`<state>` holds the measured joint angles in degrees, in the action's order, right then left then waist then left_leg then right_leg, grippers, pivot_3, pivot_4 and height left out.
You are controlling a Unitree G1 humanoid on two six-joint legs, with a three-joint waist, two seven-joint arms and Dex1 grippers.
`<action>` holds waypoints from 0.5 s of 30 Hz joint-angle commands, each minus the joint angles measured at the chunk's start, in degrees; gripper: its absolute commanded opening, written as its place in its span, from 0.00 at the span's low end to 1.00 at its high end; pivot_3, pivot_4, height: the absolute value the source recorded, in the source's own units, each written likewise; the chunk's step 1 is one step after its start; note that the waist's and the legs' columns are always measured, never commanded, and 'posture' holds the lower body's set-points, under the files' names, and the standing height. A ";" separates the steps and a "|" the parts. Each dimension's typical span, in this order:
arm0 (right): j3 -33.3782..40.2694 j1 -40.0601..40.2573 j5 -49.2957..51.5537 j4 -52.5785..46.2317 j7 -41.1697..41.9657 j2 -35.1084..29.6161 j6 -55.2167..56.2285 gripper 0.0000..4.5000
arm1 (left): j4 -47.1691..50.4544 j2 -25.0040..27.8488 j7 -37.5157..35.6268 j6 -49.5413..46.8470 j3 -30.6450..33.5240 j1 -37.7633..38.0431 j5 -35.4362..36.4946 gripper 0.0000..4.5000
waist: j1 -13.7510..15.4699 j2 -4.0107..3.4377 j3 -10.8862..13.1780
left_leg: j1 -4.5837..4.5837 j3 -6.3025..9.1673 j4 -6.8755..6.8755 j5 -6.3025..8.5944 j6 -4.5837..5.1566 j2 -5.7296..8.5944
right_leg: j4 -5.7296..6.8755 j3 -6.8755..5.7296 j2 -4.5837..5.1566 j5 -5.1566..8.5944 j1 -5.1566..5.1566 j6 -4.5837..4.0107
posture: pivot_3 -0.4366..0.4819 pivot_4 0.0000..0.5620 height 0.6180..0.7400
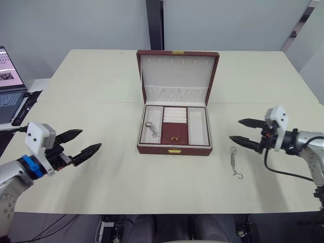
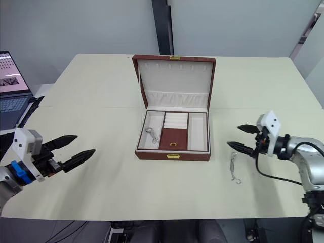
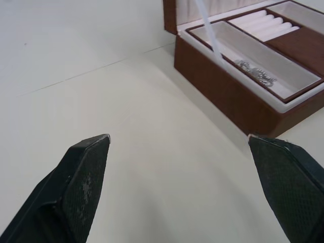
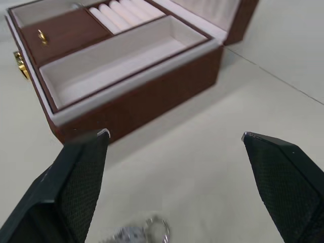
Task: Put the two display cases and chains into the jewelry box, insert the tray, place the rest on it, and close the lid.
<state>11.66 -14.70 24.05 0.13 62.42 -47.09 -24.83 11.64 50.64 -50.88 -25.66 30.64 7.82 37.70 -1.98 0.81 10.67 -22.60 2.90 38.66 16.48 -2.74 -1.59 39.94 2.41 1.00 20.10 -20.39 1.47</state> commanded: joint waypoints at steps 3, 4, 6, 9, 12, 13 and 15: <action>6.48 5.03 0.58 1.31 -0.07 -2.59 2.68 0.99 | -7.07 4.12 -3.28 1.53 2.95 -4.42 -1.64 1.00 | 0.16 0.00 0.00 | -0.01 0.02 0.00 0.00 0.00 0.02 | 0.00 -0.03 0.00 0.00 0.01 0.00 | 0.48 0.27 1.00; 7.27 5.87 0.80 1.39 -0.33 -2.74 2.65 0.99 | -8.31 4.54 -3.80 1.75 2.89 -5.07 -2.08 1.00 | 0.16 0.01 0.01 | -0.03 0.02 -0.01 0.00 0.00 0.04 | -0.02 -0.03 0.00 0.00 0.00 0.00 | 0.48 0.27 1.00; 8.22 7.40 0.39 1.96 -0.56 -3.12 3.44 0.99 | -9.99 5.03 -4.65 2.04 2.51 -6.03 -2.71 1.00 | 0.17 -0.01 0.02 | -0.03 -0.02 -0.02 0.00 0.00 0.07 | -0.04 -0.02 0.02 0.00 0.00 0.00 | 0.48 0.27 1.00; 9.40 8.72 0.01 2.66 -1.17 -3.25 4.30 0.99 | -11.30 5.15 -5.44 2.41 2.03 -7.12 -3.46 1.00 | 0.11 -0.01 0.02 | -0.02 -0.03 -0.01 0.00 0.00 0.04 | -0.03 0.00 0.03 0.00 0.00 0.00 | 0.48 0.27 1.00; 9.75 9.26 -0.03 2.55 -1.52 -3.36 4.55 0.99 | -11.83 5.00 -5.75 2.44 1.50 -8.15 -4.05 1.00 | 0.08 -0.01 0.02 | 0.01 -0.02 -0.01 0.00 0.00 0.02 | 0.01 0.00 0.01 0.00 0.00 0.00 | 0.48 0.27 1.00; 9.78 9.43 0.00 2.35 -1.59 -3.39 4.55 0.99 | -11.82 4.90 -5.81 2.43 1.43 -8.33 -4.22 1.00 | 0.09 -0.01 0.02 | 0.01 -0.02 -0.01 0.00 0.00 0.02 | 0.00 0.00 0.01 0.00 0.00 0.00 | 0.48 0.27 1.00; 9.81 9.61 0.06 2.15 -1.68 -3.42 4.55 0.99 | -11.80 4.70 -6.00 2.35 1.47 -8.55 -4.56 1.00 | 0.11 -0.01 0.02 | -0.01 -0.03 -0.01 0.00 0.00 0.03 | 0.00 0.01 0.02 0.00 0.00 0.00 | 0.48 0.27 1.00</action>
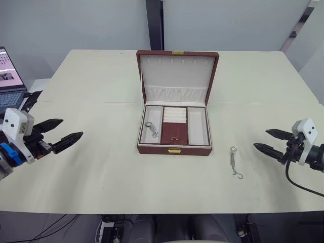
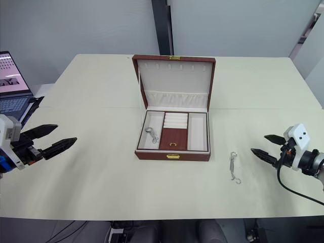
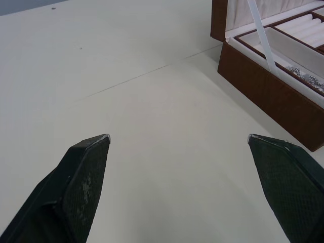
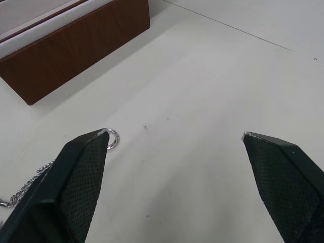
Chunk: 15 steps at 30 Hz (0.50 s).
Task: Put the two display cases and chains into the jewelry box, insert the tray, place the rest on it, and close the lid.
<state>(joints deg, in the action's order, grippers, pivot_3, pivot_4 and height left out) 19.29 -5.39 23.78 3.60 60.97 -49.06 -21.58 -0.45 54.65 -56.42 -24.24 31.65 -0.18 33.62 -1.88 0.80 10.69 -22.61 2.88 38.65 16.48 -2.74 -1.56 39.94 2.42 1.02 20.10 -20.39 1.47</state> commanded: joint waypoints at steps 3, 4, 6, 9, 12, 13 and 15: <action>2.19 0.49 0.53 -2.26 -0.93 -1.18 0.69 0.99 | 1.00 0.27 -0.67 0.66 0.40 -0.49 -0.75 1.00 | 0.02 0.00 0.00 | -0.01 0.00 0.00 0.00 0.00 0.00 | 0.00 0.00 0.00 0.00 0.00 0.00 | 0.48 0.27 1.00; 2.09 0.43 0.52 -2.52 -1.31 -1.02 0.54 0.99 | 1.28 0.09 -0.63 0.57 0.39 -0.40 -0.80 1.00 | 0.02 0.00 0.00 | 0.00 0.01 0.00 0.00 0.00 0.00 | 0.00 0.00 0.00 0.00 0.00 0.00 | 0.48 0.27 1.00; 1.91 0.42 0.62 -2.83 -1.70 -0.91 0.33 0.99 | 1.55 -0.14 -0.62 0.46 0.42 -0.28 -0.88 1.00 | 0.02 0.00 0.00 | 0.00 0.01 0.00 0.00 0.00 0.00 | 0.01 0.00 0.00 0.00 0.00 0.00 | 0.48 0.27 1.00; 1.89 0.57 0.85 -3.35 -2.15 -0.86 0.01 0.99 | 1.92 -0.43 -0.61 0.41 0.57 0.02 -0.93 1.00 | 0.03 0.00 0.00 | 0.00 0.01 0.00 0.00 0.00 0.00 | 0.01 0.00 0.01 0.00 0.00 0.00 | 0.48 0.27 1.00; 3.07 0.55 2.42 -4.47 -3.88 0.08 -1.74 0.99 | 3.45 -0.77 -0.71 1.02 0.24 0.90 -1.48 1.00 | 0.03 0.00 0.00 | 0.00 0.01 0.00 0.00 0.00 0.00 | 0.01 0.00 0.01 0.00 0.00 0.00 | 0.48 0.27 1.00; 3.47 0.72 3.09 -5.17 -4.46 0.46 -2.48 0.99 | 4.49 -0.99 -0.73 0.93 0.11 1.25 -1.37 1.00 | 0.03 0.00 0.00 | 0.00 0.01 0.00 0.00 0.00 0.00 | 0.01 0.00 0.01 0.00 0.00 0.00 | 0.48 0.27 1.00; 4.02 1.76 4.38 -7.25 -5.61 1.48 -3.64 0.99 | 7.16 -1.68 -0.70 0.47 -0.29 2.14 -0.76 1.00 | 0.06 0.00 0.00 | -0.01 0.01 0.01 0.00 0.00 -0.01 | 0.01 0.00 0.01 0.00 0.00 0.00 | 0.48 0.27 1.00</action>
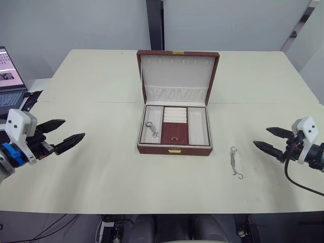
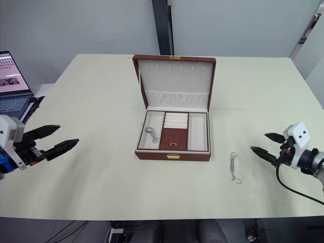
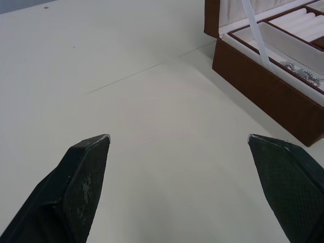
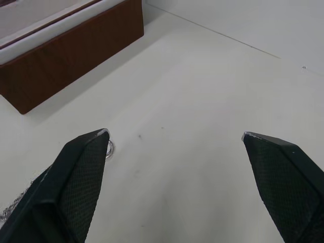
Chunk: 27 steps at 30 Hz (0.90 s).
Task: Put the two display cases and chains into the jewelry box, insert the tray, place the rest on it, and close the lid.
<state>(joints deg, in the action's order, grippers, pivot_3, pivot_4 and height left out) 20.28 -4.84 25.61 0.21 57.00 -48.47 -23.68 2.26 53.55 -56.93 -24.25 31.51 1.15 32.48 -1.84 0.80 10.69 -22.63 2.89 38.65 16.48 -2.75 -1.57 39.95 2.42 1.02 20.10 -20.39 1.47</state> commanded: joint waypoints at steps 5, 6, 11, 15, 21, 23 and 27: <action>4.10 6.72 5.82 -13.14 -6.77 6.09 -4.02 0.99 | 15.01 -2.84 -2.18 -0.49 -6.02 5.10 1.71 1.00 | 0.11 0.00 -0.01 | -0.02 0.02 0.00 0.00 0.00 0.01 | -0.03 0.00 0.02 0.00 0.04 0.00 | 0.48 0.27 1.00; 4.23 7.57 6.04 -15.05 -8.18 7.21 -4.18 0.99 | 16.34 -3.15 -2.39 -0.46 -6.97 5.45 1.82 1.00 | 0.12 0.00 0.00 | -0.04 0.02 0.00 0.00 0.00 0.01 | -0.02 0.00 0.02 0.00 0.03 0.00 | 0.48 0.27 1.00; 3.62 12.46 6.23 -25.40 -16.57 14.19 -4.14 0.99 | 24.37 -4.96 -2.32 -1.36 -15.20 4.65 2.62 1.00 | 0.16 -0.02 -0.02 | 0.03 0.03 0.01 0.00 -0.01 0.02 | 0.00 0.00 0.00 0.00 0.09 0.00 | 0.48 0.27 1.00; 1.15 16.30 3.54 -30.16 -21.33 18.96 -2.07 0.99 | 27.81 -6.36 -2.92 -1.04 -21.91 2.59 1.77 1.00 | 0.16 0.00 -0.03 | 0.01 0.03 0.00 0.00 -0.01 0.03 | -0.02 0.01 0.00 0.00 0.09 0.01 | 0.48 0.27 1.00; -6.27 21.80 -4.82 -32.63 -27.70 23.50 1.27 0.99 | 27.25 -8.24 -6.19 4.95 -29.81 -0.38 -2.08 1.00 | 0.02 -0.03 -0.04 | 0.09 0.02 0.00 0.00 -0.01 0.02 | 0.00 0.03 -0.06 0.00 0.11 0.01 | 0.48 0.27 1.00; -9.85 22.39 -8.83 -31.82 -31.03 25.67 2.33 0.99 | 25.39 -9.21 -8.12 8.64 -31.24 -0.37 -3.35 1.00 | -0.05 -0.04 -0.05 | 0.11 -0.01 -0.01 -0.01 -0.01 0.00 | 0.00 0.06 -0.09 0.00 0.10 0.01 | 0.48 0.27 1.00; -13.95 22.80 -13.38 -29.88 -34.17 27.85 3.51 0.99 | 22.03 -10.01 -11.85 16.14 -32.91 0.49 -6.15 1.00 | 0.04 -0.06 -0.06 | 0.14 -0.02 -0.02 -0.01 -0.01 0.00 | 0.01 0.08 -0.13 0.01 0.10 0.01 | 0.48 0.27 1.00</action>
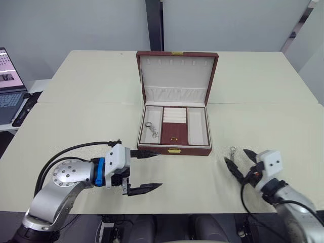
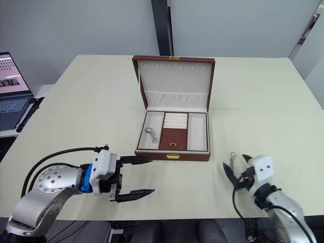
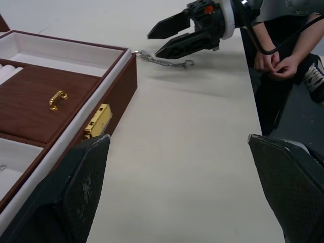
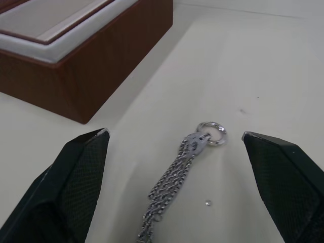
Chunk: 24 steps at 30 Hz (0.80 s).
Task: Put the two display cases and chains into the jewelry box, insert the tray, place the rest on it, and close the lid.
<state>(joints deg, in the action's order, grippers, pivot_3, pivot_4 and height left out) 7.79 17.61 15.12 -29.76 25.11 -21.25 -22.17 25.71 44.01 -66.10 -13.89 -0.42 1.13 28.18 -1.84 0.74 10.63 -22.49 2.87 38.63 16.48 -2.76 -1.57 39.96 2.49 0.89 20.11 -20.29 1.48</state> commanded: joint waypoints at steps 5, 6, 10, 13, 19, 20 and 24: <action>-4.05 -0.59 -5.68 2.34 -5.37 2.93 2.38 0.99 | -4.65 -1.88 -4.58 12.01 -1.83 1.16 -3.32 1.00 | 0.12 0.03 -0.02 | -0.01 -0.01 0.01 0.00 0.00 0.03 | -0.01 0.00 -0.02 0.00 0.00 0.00 | 0.48 0.27 1.00; -4.56 -0.54 -6.23 2.55 -5.83 3.24 2.23 0.99 | -4.93 -2.07 -4.66 12.55 -1.86 1.17 -3.39 1.00 | 0.10 0.03 -0.02 | -0.01 0.01 0.01 0.00 0.00 0.01 | -0.01 -0.01 -0.02 0.00 0.01 0.00 | 0.48 0.27 1.00; -6.09 -0.05 -7.18 2.31 -6.80 3.90 0.55 0.99 | -5.28 -2.29 -4.40 13.36 -1.69 1.85 -3.34 1.00 | 0.00 0.07 -0.07 | 0.02 0.01 0.00 0.00 0.00 -0.03 | 0.00 -0.01 -0.01 0.00 0.02 0.00 | 0.48 0.27 1.00; -6.38 0.24 -7.06 2.10 -7.01 4.13 -0.60 0.96 | -5.00 -2.20 -4.22 13.58 -1.57 2.85 -3.33 1.00 | -0.05 0.09 -0.09 | 0.04 0.01 0.00 0.00 0.00 -0.04 | 0.00 0.00 -0.01 0.00 0.03 0.00 | 0.48 0.27 1.00; -6.33 0.45 -7.38 2.33 -7.41 3.51 -2.95 0.57 | -4.43 -2.30 -3.52 13.83 -1.04 3.89 -2.91 1.00 | 0.00 0.17 -0.18 | 0.06 0.04 0.00 0.00 0.01 -0.04 | 0.00 -0.02 -0.01 0.00 0.07 0.00 | 0.48 0.27 1.00; -6.27 0.40 -7.31 2.46 -7.36 3.43 -2.95 0.51 | -4.54 -2.39 -3.43 14.13 -0.93 3.92 -2.91 1.00 | 0.00 0.17 -0.18 | 0.06 0.04 0.00 0.00 0.01 -0.04 | 0.00 -0.03 -0.01 0.00 0.07 0.00 | 0.48 0.27 1.00; -6.02 -0.04 -6.90 2.50 -7.24 3.29 -3.38 0.31 | -4.84 -2.45 -3.24 14.63 -0.85 3.96 -2.82 1.00 | 0.00 0.18 -0.20 | 0.06 0.04 0.00 0.00 0.01 -0.04 | 0.00 -0.03 -0.01 0.00 0.07 0.00 | 0.48 0.27 1.00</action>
<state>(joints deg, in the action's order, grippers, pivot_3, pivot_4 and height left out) 2.13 16.84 7.94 -28.25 17.49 -17.61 -23.69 19.75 41.80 -69.39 -0.55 -2.07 4.83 24.70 -1.84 0.92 10.43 -22.42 2.91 38.64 16.48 -2.75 -1.61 39.95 2.47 0.87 20.11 -20.22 1.48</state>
